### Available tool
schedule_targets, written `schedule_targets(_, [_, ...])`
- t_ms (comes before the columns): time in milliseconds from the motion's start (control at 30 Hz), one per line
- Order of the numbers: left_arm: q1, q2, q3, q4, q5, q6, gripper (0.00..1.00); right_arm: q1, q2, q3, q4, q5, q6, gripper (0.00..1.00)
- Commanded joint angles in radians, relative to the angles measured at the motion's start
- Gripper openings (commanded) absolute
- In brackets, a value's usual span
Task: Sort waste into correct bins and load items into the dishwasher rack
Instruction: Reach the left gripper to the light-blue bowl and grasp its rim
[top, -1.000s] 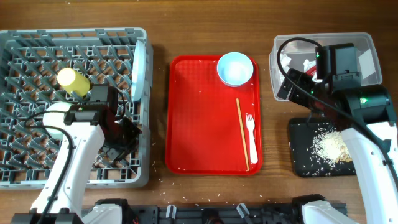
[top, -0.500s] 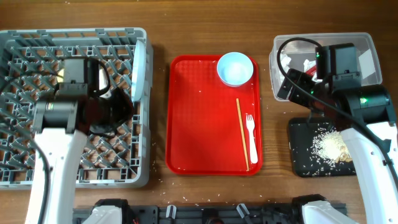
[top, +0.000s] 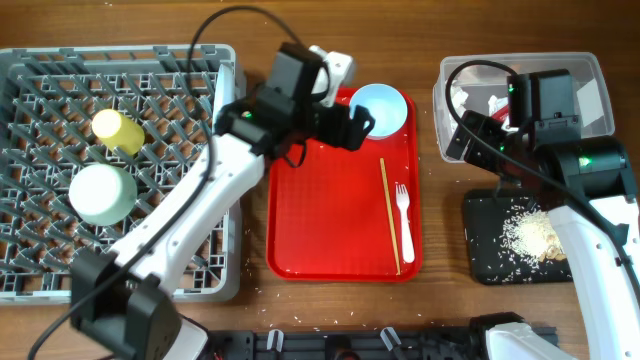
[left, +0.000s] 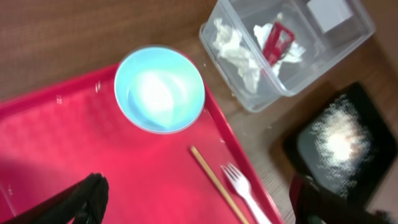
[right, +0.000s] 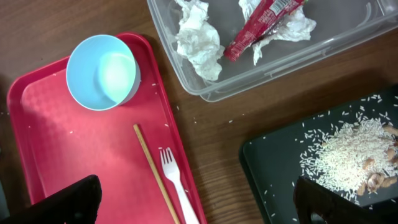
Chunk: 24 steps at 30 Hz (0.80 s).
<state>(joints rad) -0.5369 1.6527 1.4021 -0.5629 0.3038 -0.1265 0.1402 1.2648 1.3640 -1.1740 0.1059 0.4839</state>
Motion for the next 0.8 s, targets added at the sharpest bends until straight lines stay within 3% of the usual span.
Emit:
schedule_targets(0, [-0.045,0.093,0.024,0.103,-0.089,0.211,0.91,-0.002,-0.003,0.006,0.0,0.013,-0.012,1.0])
schedule_targets(233, [-0.09,0.301,0.024,0.339,-0.119,0.254,0.85,-0.002,-0.003,0.006,0.0,0.013,-0.012,1.0])
schedule_targets(367, [-0.09,0.397,0.024,0.423,-0.119,0.254,0.88,-0.002,-0.003,0.006,0.0,0.013,-0.012,1.0])
schedule_targets(767, [-0.09,0.481,0.024,0.273,-0.118,0.253,0.82,-0.002,-0.003,0.006,0.0,0.013,-0.012,1.0])
